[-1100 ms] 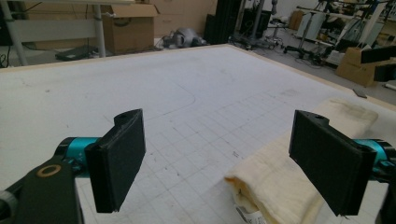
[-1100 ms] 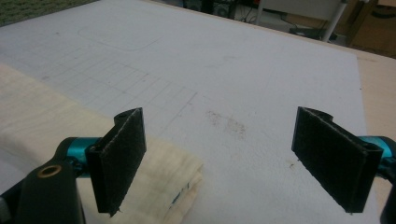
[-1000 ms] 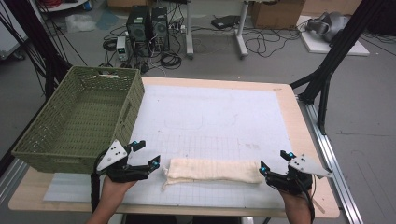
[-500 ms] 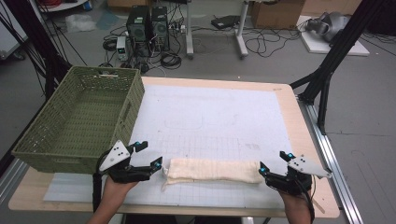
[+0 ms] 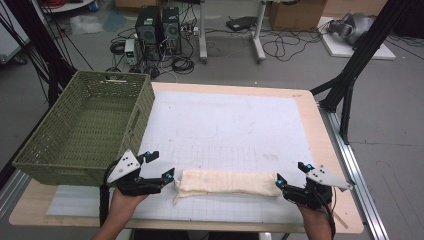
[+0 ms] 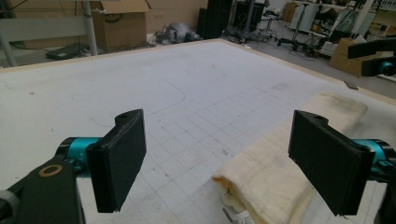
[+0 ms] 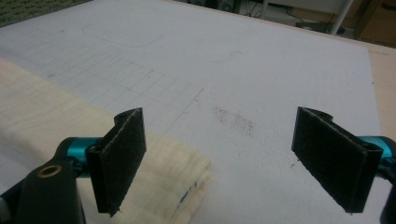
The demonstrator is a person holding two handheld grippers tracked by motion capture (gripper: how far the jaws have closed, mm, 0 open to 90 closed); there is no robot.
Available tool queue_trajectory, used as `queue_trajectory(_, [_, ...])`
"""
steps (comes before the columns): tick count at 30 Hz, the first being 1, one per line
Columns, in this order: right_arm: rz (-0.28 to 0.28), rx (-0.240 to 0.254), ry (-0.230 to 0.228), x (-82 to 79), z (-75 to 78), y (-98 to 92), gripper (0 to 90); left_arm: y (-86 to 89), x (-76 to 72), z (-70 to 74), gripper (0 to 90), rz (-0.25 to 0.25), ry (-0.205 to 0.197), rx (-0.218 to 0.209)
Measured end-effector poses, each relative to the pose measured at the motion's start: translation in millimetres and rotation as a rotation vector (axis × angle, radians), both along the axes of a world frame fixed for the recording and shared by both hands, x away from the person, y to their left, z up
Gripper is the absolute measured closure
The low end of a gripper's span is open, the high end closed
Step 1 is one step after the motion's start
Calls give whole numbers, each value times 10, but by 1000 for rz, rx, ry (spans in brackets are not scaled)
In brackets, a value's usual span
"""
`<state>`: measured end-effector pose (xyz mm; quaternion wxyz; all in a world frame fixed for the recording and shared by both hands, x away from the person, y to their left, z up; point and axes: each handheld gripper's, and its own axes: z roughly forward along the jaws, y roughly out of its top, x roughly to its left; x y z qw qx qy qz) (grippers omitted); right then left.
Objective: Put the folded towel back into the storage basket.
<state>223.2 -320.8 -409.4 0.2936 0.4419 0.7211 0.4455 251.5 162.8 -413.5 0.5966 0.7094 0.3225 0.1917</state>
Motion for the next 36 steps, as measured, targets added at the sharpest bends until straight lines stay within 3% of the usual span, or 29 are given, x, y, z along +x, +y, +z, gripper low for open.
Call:
queue_trajectory(16, [-14, -6, 4, 8, -13, -13, 165, -74, 31, 10, 196, -22, 56, 26])
queue_trajectory(25, [-15, 8, 3, 15, -18, -16, 166, -122, 59, -57, 230, -44, 102, 51])
queue_trajectory(29, [-13, 5, 9, 16, -23, -16, 166, -142, 86, -89, 230, -44, 119, 68])
queue_trajectory(32, [-14, 5, 11, 16, -27, -15, 166, -184, 115, -127, 229, -39, 161, 95])
queue_trajectory(36, [-16, 4, 13, 11, -30, -17, 167, -222, 147, -166, 226, -38, 183, 120])
